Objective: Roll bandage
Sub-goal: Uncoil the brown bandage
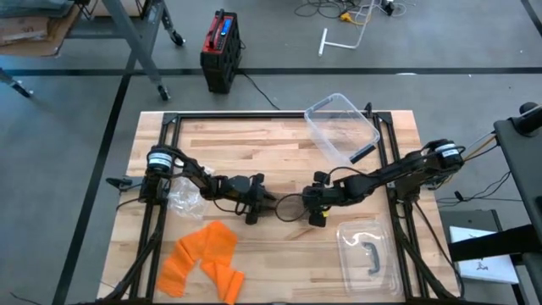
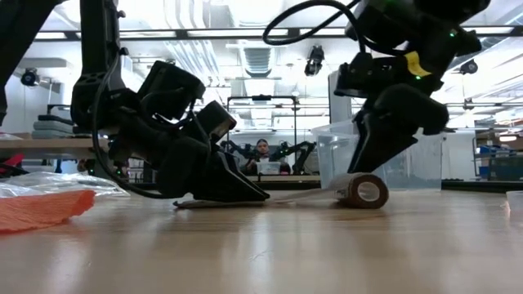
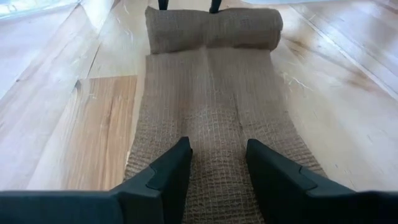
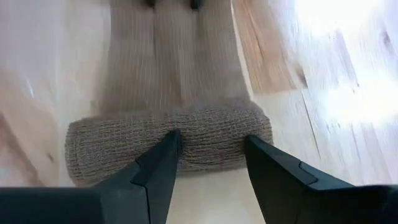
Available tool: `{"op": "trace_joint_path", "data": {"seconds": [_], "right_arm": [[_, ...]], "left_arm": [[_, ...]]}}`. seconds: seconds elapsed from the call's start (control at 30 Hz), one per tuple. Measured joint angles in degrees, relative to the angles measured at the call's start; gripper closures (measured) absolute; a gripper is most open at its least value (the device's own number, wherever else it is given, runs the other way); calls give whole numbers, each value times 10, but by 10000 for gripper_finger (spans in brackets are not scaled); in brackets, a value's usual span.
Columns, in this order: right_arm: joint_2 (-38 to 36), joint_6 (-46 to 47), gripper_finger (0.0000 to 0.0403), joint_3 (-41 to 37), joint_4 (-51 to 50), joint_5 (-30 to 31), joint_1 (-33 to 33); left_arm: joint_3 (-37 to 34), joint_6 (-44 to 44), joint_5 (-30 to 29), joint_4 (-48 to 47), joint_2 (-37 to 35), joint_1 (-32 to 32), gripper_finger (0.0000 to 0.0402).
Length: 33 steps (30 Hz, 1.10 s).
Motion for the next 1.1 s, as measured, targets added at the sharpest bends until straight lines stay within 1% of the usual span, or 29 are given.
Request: {"op": "trace_joint_path", "data": {"seconds": [0.07,0.2,0.37,0.47,0.53,0.67,0.8,0.93,1.1], "right_arm": [[3,-7,220,-1,28,3,0],[5,-15,220,-2,69,3,-2],[5,-15,220,-2,75,7,-8],[5,-19,220,-2,76,11,-8],[5,-19,220,-2,77,12,-8],[10,-17,220,-2,82,14,-8],[16,-14,220,-1,84,16,-8],[18,-17,220,0,86,17,-8],[18,-20,220,0,84,17,-8]], "left_arm": [[-2,-5,0,4,-5,0,253],[-2,-13,0,-22,-37,0,258],[2,-17,-1,-73,-89,0,254],[22,-16,-2,-88,-116,0,251],[41,-15,-2,-99,-121,0,251],[97,-1,-1,-144,-112,0,251],[144,5,1,-180,-77,0,247],[174,4,3,-191,-33,0,246],[200,5,14,-206,10,0,253]]}}
